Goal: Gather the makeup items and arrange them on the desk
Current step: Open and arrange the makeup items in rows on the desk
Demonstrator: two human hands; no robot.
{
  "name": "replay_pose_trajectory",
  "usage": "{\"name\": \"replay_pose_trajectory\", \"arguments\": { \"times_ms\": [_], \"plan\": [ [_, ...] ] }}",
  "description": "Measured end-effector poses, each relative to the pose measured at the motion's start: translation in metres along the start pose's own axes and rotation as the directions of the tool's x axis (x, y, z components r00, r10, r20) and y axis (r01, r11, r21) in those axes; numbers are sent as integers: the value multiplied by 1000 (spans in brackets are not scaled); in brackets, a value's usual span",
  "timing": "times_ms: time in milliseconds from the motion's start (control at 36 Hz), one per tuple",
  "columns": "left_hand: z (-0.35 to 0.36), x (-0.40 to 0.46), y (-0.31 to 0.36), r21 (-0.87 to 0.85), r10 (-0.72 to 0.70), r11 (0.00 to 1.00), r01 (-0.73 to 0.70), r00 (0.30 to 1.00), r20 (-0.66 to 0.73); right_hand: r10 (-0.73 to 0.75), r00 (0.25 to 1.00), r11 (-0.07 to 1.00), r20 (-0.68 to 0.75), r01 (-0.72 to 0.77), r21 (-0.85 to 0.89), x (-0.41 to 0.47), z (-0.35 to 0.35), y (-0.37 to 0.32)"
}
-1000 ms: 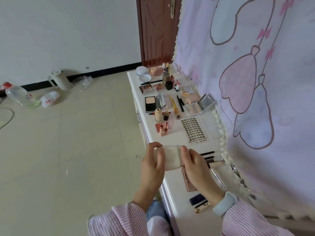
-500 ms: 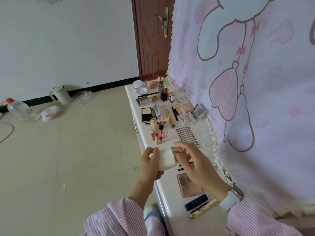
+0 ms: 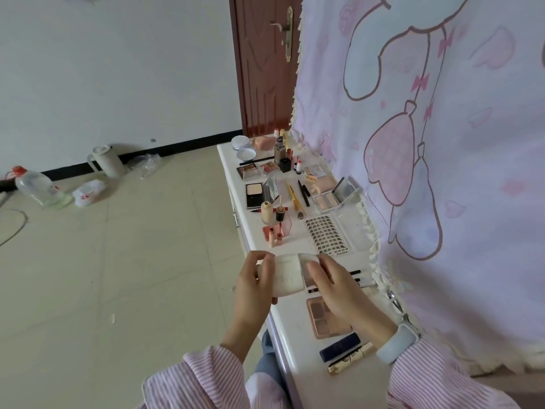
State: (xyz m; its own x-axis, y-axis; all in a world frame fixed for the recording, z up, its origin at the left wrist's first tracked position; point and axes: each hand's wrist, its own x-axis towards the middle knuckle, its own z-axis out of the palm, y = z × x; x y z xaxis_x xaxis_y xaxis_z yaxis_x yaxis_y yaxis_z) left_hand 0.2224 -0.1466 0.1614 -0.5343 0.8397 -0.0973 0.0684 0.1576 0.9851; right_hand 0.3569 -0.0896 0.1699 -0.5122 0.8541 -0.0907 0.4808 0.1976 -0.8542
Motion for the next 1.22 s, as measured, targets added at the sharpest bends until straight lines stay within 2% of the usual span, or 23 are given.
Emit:
{"name": "replay_pose_trajectory", "arguments": {
  "times_ms": [56,111,194,250,333,417,472,556,639,694,778,944,1083,1222],
  "plan": [
    [0,3,0,-109,-92,990,90,996,-15,-88,995,995,41,90,-31,2,-3,6],
    [-2,6,-1,-138,-135,981,133,991,-7,-88,992,996,95,89,-12,2,-6,6],
    [-3,10,-7,-39,-55,998,56,998,20,85,990,979,114,-104,175,5,-8,1],
    [-4,11,-11,38,-12,999,9,996,85,201,976,950,87,-215,228,9,-7,3],
    [-5,11,-18,66,-9,998,-1,987,159,232,971,940,59,-239,243,10,0,12],
    [-8,14,-26,42,-71,997,64,979,192,188,981,964,56,-195,181,10,3,21],
    [-10,17,-33,15,-179,983,181,955,236,170,982,976,78,-179,128,12,3,28],
    [-10,24,-49,7,-336,937,348,900,278,83,992,994,91,-77,-72,14,6,39],
    [-9,30,-68,-31,-467,874,486,854,229,-28,996,972,81,46,-230,19,6,51],
    [-11,35,-79,-140,-539,811,568,819,197,-24,999,980,42,32,-195,25,4,60],
    [-15,42,-93,-234,-542,787,571,821,181,83,996,994,-40,-85,-63,36,1,69],
    [-8,64,-115,-114,-507,844,524,849,149,274,962,958,-16,-271,91,66,11,90],
    [10,89,-125,-16,-486,874,486,874,-7,369,929,929,-2,-369,43,96,33,117],
    [29,101,-136,11,-526,849,528,847,-72,372,928,928,-32,-373,-19,121,48,126]
  ]
}}
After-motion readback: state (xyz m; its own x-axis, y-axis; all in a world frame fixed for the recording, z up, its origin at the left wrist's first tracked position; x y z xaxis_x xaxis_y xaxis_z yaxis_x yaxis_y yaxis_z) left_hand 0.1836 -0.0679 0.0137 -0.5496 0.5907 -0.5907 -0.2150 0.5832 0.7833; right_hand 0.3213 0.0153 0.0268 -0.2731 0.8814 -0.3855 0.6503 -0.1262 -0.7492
